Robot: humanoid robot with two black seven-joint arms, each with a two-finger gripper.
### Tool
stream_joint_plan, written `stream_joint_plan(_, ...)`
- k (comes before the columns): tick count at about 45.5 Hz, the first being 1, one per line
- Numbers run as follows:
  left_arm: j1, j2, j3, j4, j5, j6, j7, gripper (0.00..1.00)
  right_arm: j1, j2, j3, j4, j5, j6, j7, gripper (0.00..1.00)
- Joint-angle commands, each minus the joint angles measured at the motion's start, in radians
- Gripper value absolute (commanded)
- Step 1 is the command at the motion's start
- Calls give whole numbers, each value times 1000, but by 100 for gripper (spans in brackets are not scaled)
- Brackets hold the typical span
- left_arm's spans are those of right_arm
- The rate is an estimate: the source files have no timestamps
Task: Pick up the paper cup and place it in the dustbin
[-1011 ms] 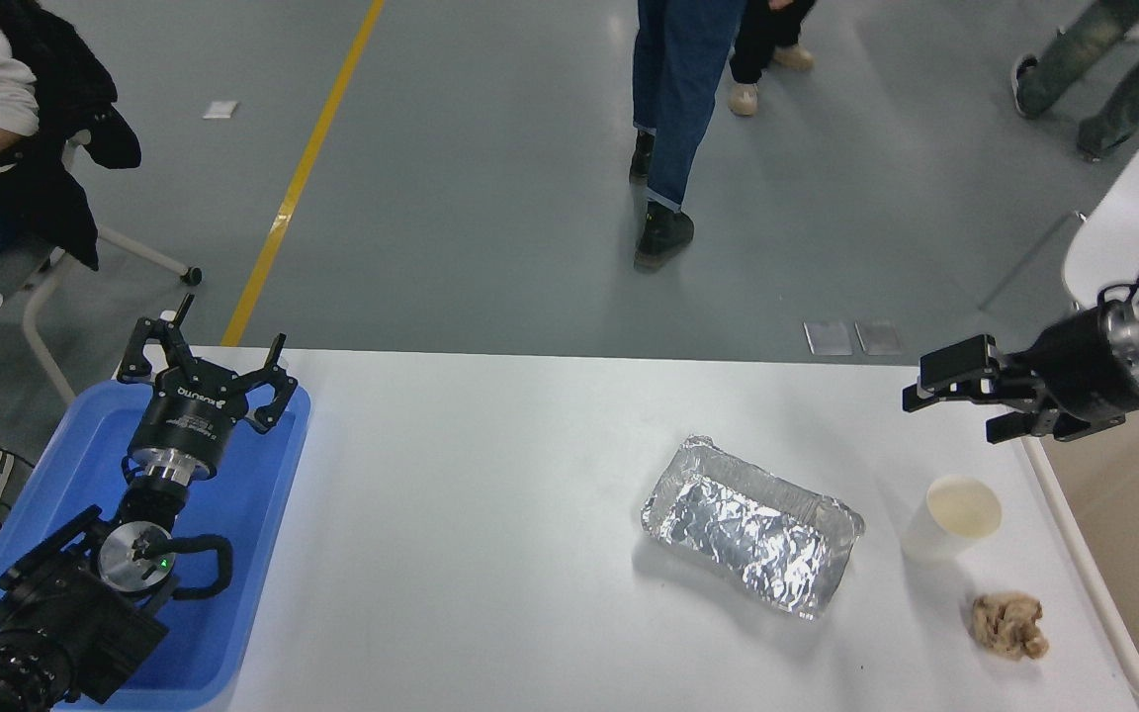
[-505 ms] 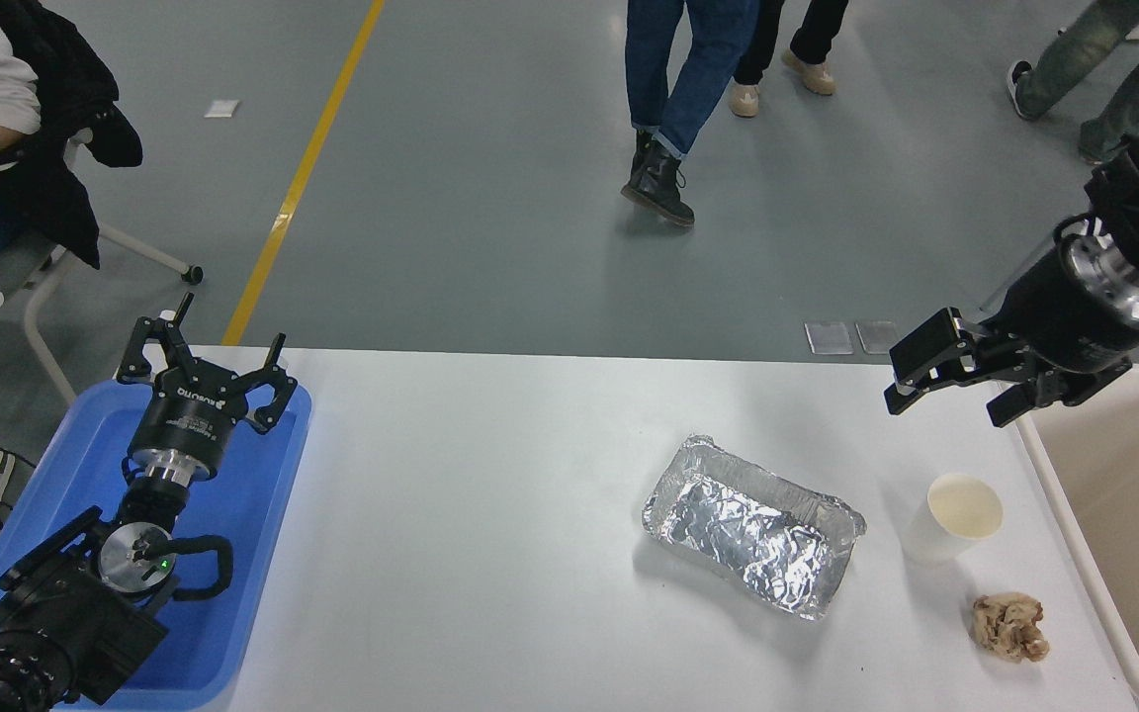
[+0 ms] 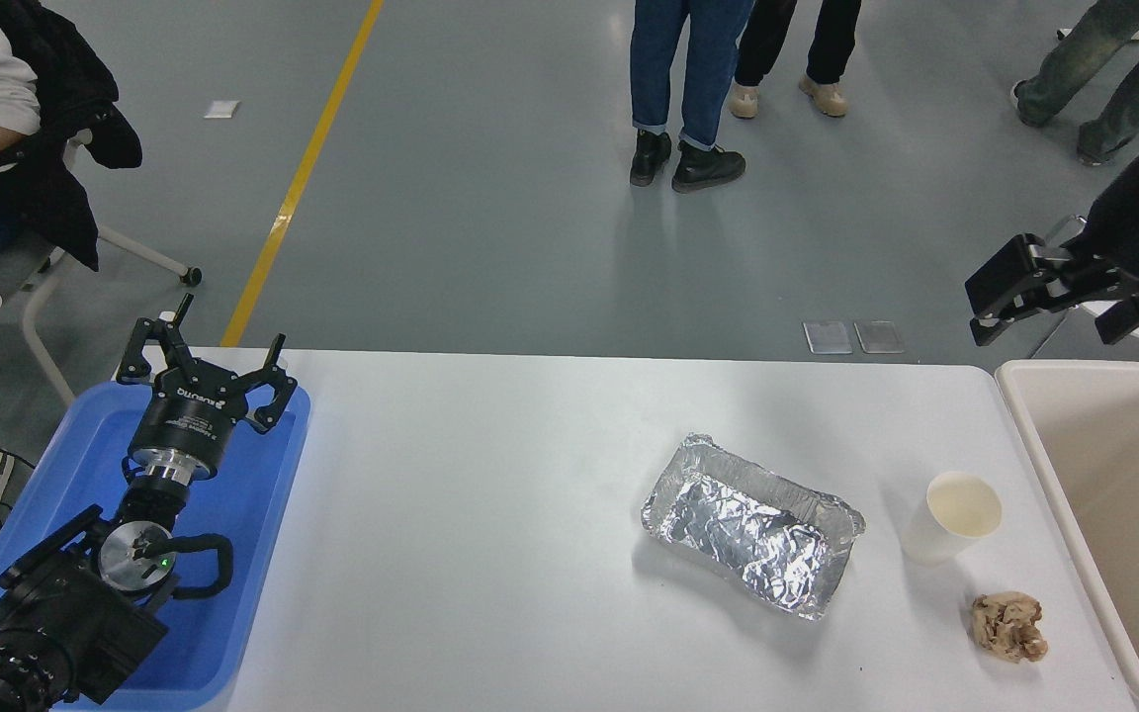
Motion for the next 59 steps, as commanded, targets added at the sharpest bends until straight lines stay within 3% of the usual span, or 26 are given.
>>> stream_joint_plan(1, 0, -2, 0, 0, 0, 0, 2, 100, 43, -46, -21, -3, 13, 1, -4, 100)
stream_joint_plan(12, 0, -2, 0, 0, 0, -2, 0, 100, 30, -54, -7, -9, 13, 1, -3, 100)
stream_joint_plan(25, 0, -2, 0, 0, 0, -2, 2, 100, -314, -79, 16, -127, 107, 1, -4, 100)
stream_joint_plan(42, 0, -2, 0, 0, 0, -2, 0, 100, -660, -80, 137, -192, 124, -461, -4, 100)
stream_joint_plan(59, 0, -2, 0, 0, 0, -2, 0, 100, -874, -54, 199, -308, 101, -536, -6, 100)
